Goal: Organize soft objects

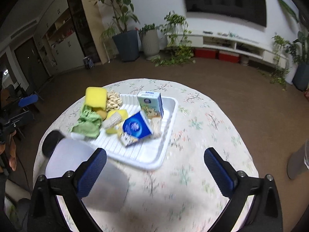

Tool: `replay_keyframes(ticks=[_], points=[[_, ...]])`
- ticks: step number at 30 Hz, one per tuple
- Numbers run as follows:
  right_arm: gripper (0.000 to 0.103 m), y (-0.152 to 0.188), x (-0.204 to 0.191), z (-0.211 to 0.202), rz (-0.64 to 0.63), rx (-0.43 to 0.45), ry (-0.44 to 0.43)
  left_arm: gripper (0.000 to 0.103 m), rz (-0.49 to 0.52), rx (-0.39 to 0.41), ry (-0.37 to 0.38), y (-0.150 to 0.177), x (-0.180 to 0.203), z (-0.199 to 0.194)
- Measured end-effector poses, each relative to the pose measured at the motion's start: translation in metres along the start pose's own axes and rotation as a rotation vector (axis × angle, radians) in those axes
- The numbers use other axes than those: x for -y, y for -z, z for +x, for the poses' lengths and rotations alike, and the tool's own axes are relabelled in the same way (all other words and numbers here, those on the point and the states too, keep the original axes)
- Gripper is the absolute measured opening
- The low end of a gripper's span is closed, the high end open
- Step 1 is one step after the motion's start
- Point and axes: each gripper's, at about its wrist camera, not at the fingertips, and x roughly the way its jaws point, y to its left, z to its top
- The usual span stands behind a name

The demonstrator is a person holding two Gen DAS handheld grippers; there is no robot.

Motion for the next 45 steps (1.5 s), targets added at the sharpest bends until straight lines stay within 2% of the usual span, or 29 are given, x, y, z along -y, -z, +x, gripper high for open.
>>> replay_keyframes(ticks=[7,12,20,23,29,37,41,45], points=[[0.103,0.067,-0.043,-0.05,0.025,0.142,0.021,0.103,-0.107,0.11,-0.099,0.056,0.022,-0.05],[0.103,0.109,-0.078,-0.057,0.017,0.193,0.044,0.103,-0.149,0.089,-0.187,0.088,0.034,-0.056],[0.103,0.156,-0.111,-0.056,0.016,0.237,0.096,0.103,-0.153,0.057,-0.248,0.127,0.049,-0.052],[0.103,0.162,-0.113,-0.059,0.031,0.247,0.108,0.103,-0.17,0.033,-0.232,0.141,0.052,-0.05],[0.103,0.169,-0.108,-0.065,0.079,0.269,0.145,0.103,-0.212,-0.015,-0.263,0.164,0.052,-0.033],[0.103,0.168,-0.114,-0.055,0.048,0.236,0.18,0.103,-0.201,-0.027,-0.27,0.173,0.056,-0.023],[0.103,0.167,-0.119,-0.054,0.031,0.237,0.195,0.103,-0.188,-0.062,-0.304,0.175,0.06,-0.017],[0.103,0.167,-0.121,-0.055,0.017,0.24,0.204,0.103,-0.204,-0.061,-0.262,0.177,0.061,-0.018]])
